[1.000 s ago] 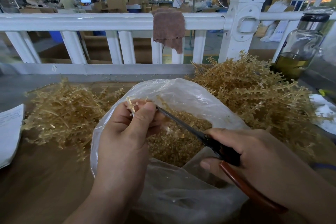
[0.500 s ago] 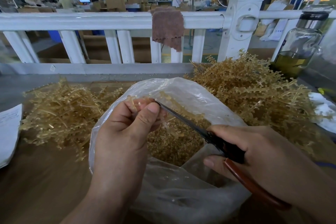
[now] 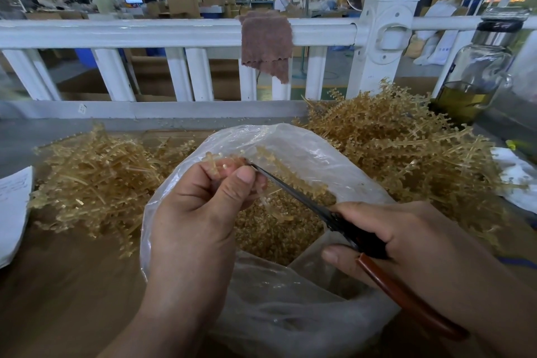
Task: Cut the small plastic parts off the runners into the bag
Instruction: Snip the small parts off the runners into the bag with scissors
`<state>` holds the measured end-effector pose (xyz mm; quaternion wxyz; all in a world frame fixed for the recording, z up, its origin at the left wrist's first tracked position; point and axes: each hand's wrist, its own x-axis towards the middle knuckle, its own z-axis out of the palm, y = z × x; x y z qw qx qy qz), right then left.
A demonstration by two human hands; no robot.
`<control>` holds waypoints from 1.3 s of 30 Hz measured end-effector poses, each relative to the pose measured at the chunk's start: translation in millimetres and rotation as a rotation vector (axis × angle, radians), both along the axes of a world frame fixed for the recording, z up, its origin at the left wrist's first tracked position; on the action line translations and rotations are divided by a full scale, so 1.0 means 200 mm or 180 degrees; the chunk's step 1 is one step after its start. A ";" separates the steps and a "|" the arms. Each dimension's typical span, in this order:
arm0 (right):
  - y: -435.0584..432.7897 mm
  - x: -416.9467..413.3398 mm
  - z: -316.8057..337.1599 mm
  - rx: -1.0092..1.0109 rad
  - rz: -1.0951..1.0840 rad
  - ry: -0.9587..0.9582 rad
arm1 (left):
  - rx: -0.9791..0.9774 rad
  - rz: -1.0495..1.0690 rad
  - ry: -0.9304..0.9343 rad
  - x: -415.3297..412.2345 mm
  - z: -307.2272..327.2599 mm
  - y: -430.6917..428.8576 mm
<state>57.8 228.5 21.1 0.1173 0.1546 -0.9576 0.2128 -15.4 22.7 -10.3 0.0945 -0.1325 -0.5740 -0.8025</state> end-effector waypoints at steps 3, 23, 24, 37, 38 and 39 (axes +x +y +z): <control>0.00 0.00 0.00 -0.0023 -0.0002 -0.0027 | 0.0059 -0.0027 -0.0017 0.00 0.00 0.00; 0.00 0.01 0.01 0.0029 -0.0058 -0.0099 | -0.0036 0.0120 -0.0111 0.01 0.02 0.01; 0.00 0.01 0.01 0.0041 -0.0050 -0.0106 | -0.0039 0.0122 -0.0112 0.01 0.02 0.01; 0.02 -0.01 -0.01 -0.0064 -0.0134 -0.0031 | -0.0025 0.0116 -0.0078 0.02 0.03 0.00; 0.02 -0.01 -0.01 -0.0067 -0.0140 -0.0019 | -0.0059 0.0113 -0.0087 0.02 0.03 0.00; 0.02 -0.01 0.00 -0.0055 -0.0135 -0.0018 | -0.0089 0.0107 -0.0096 0.02 0.03 0.00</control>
